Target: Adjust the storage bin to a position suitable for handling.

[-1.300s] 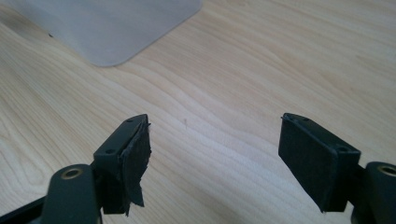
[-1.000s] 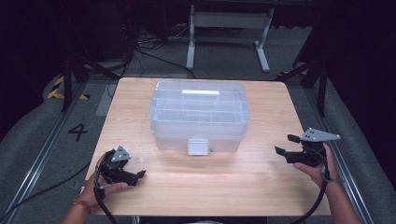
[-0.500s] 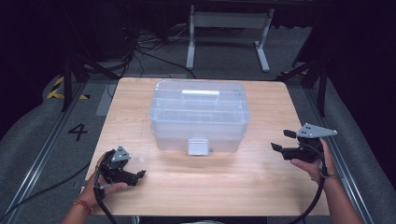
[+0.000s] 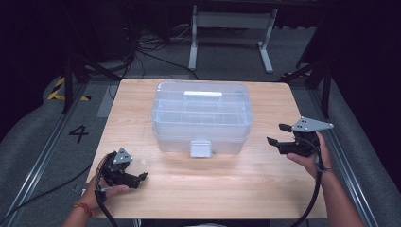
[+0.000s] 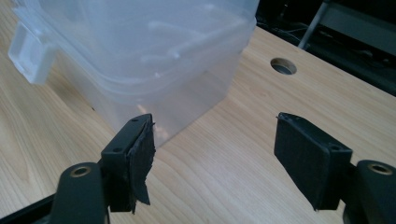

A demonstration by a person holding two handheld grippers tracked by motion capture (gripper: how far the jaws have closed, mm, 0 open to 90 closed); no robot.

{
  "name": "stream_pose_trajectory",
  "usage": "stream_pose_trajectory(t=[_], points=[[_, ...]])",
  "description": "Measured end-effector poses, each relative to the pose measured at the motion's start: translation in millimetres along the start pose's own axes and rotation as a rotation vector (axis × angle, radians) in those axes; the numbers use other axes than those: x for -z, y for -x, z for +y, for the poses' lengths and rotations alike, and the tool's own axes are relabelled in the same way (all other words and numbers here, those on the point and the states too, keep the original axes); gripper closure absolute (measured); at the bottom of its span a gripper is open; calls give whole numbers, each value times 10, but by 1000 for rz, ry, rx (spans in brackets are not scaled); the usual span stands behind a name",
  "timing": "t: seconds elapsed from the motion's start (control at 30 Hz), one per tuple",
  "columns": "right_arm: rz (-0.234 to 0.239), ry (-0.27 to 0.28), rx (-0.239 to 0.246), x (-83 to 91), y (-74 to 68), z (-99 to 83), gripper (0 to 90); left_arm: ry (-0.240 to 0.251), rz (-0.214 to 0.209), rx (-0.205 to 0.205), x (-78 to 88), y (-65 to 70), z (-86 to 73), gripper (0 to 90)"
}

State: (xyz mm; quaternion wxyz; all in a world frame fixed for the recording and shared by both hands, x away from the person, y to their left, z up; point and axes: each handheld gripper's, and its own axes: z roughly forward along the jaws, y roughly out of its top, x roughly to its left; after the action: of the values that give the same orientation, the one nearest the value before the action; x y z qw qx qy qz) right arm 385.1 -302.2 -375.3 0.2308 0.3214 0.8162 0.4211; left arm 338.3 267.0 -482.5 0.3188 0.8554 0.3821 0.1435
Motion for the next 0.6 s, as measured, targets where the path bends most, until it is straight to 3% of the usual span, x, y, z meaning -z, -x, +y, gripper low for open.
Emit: stream_pose_trajectory(t=[0.27, 0.6], points=[[6, 36, 36, 8, -49, 160, 301, 1, -1, 3, -1, 2, 0, 5], [10, 70, 45, -2, -59, 311, 303, 0, 0, 1, 0, 1, 0, 5]])
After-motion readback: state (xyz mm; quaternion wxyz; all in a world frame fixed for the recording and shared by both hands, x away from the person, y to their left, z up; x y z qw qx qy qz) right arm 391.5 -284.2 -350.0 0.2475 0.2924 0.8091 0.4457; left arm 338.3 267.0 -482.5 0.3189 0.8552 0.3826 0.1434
